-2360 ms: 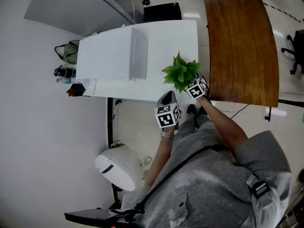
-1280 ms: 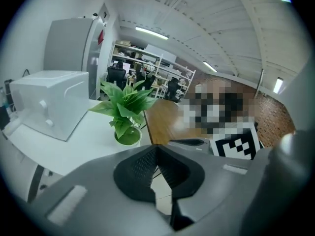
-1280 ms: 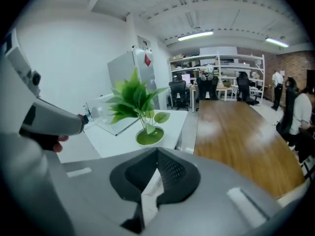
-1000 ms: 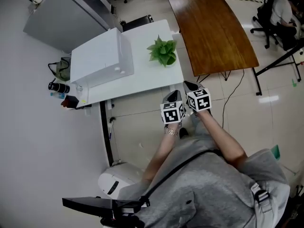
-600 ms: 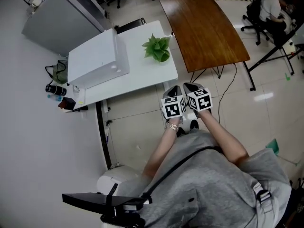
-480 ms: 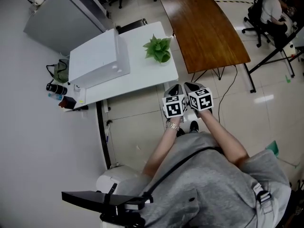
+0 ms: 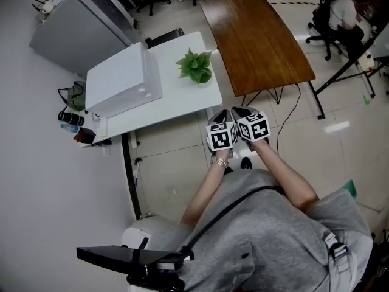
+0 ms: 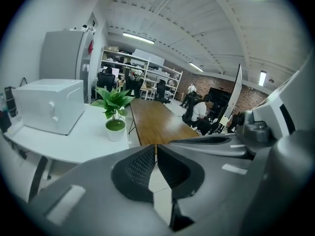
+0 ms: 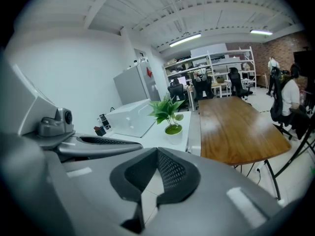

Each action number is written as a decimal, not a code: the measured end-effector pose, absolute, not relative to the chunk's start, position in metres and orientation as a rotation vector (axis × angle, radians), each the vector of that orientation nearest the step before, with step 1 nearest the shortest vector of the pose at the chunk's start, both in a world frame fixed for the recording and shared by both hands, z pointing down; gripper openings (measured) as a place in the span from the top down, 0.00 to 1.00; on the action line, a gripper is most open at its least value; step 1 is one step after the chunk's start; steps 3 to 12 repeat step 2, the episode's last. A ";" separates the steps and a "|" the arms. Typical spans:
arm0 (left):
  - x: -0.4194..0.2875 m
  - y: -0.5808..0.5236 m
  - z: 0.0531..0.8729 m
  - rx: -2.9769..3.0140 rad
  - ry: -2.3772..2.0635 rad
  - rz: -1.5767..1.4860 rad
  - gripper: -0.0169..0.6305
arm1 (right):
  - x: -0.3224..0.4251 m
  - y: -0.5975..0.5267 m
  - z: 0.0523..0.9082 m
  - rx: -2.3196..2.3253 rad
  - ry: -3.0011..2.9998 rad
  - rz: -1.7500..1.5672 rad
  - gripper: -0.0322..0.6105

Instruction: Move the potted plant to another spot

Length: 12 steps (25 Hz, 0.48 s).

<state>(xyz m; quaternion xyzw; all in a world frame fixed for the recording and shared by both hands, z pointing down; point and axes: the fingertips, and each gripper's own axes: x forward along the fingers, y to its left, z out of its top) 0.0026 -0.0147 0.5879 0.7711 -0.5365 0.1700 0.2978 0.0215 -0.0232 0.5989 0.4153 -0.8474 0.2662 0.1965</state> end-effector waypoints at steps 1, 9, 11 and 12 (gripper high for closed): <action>0.004 -0.015 0.588 2.051 -1.427 0.452 0.95 | 0.023 -0.023 0.598 1.160 -2.377 0.744 0.95; 0.007 -0.015 0.587 2.053 -1.428 0.452 0.95 | 0.025 -0.023 0.597 1.158 -2.380 0.743 0.95; 0.007 -0.015 0.587 2.053 -1.428 0.452 0.95 | 0.025 -0.023 0.597 1.158 -2.380 0.743 0.95; 0.007 -0.015 0.587 2.053 -1.428 0.452 0.95 | 0.025 -0.023 0.597 1.158 -2.380 0.743 0.95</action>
